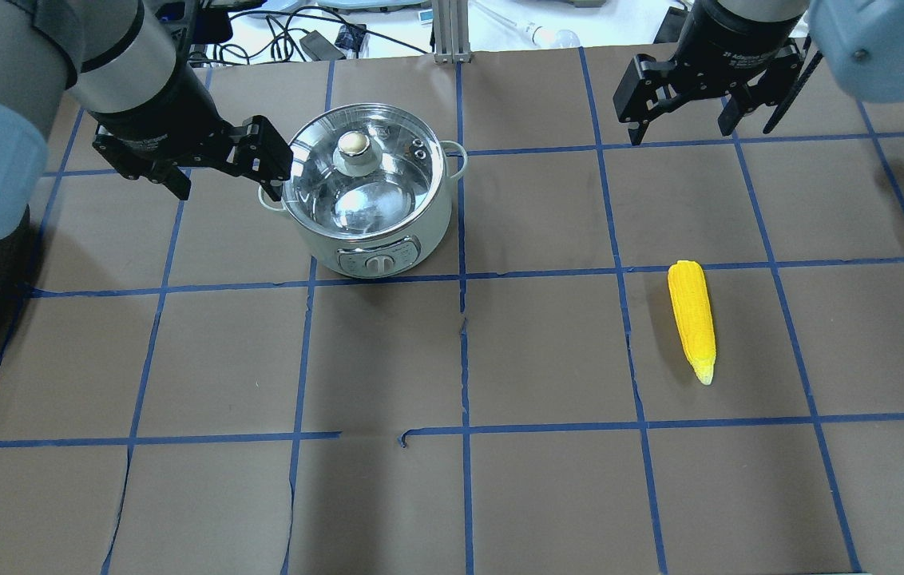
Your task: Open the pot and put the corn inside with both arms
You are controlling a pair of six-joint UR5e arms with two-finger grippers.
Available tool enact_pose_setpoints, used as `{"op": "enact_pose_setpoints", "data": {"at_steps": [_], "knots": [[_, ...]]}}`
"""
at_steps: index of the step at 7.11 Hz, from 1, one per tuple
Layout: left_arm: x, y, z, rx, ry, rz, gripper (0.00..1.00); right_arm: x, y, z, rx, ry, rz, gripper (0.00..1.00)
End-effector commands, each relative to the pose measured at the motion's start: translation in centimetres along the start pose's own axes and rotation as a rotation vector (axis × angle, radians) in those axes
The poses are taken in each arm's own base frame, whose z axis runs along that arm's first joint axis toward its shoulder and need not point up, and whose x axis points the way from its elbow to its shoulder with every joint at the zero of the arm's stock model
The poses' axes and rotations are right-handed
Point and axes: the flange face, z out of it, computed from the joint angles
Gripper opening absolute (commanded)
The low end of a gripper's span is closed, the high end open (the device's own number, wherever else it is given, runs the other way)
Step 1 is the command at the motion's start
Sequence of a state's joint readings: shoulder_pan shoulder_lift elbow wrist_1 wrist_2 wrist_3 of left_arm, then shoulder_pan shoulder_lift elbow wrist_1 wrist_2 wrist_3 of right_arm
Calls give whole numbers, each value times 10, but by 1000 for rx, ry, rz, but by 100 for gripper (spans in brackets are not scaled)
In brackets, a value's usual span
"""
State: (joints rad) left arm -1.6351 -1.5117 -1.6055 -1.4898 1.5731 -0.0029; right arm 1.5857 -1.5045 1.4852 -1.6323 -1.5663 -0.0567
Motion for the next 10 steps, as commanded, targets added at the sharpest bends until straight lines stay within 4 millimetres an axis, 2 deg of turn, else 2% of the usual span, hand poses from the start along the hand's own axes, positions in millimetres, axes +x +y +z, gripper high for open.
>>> {"op": "enact_pose_setpoints", "data": {"at_steps": [1, 7, 10], "knots": [[-1, -1, 1, 4, -1, 0, 100, 2, 3, -1, -2, 26, 4, 100], [1, 0, -1, 8, 5, 14, 100, 2, 1, 0, 2, 23, 3, 100], [-2, -13, 6, -4, -3, 15, 100, 3, 4, 8, -18, 24, 2, 100]]}}
